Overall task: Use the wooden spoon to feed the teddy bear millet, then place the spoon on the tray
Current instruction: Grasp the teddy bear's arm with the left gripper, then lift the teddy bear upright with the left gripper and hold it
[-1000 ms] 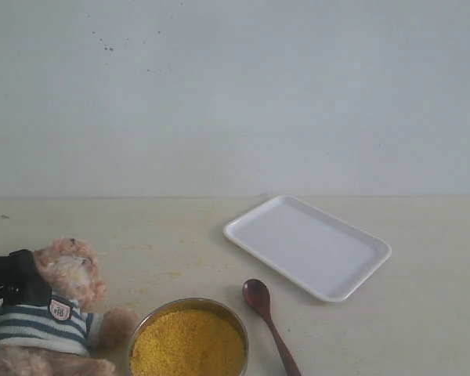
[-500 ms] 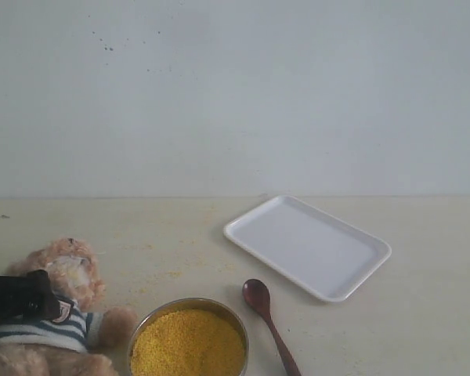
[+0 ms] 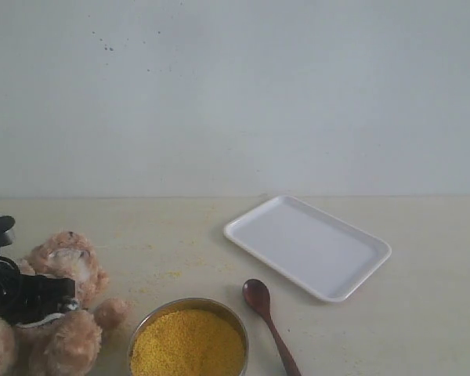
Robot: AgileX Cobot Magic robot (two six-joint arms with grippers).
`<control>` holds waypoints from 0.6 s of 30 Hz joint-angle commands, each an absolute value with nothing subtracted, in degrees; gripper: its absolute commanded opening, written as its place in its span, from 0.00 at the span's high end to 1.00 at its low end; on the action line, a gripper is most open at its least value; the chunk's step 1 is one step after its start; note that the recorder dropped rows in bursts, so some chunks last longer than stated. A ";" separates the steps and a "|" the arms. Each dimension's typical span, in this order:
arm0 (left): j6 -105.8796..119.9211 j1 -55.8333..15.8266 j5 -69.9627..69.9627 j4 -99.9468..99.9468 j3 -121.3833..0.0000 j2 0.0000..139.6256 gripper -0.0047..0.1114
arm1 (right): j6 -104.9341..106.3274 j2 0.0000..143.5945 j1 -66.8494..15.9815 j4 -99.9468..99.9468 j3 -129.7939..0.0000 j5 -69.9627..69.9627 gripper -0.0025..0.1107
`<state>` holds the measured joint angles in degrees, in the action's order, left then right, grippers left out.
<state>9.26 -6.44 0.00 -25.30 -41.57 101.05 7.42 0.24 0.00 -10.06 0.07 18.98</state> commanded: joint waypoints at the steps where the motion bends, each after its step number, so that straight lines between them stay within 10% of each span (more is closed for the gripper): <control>1: 11.13 -6.53 0.00 -24.11 -41.33 101.40 0.92 | 7.84 0.00 0.00 -9.91 0.00 18.53 0.97; 18: 16.04 -6.28 -1.11 -25.05 -41.33 75.26 0.92 | 7.84 0.00 0.00 -9.91 0.00 18.53 0.97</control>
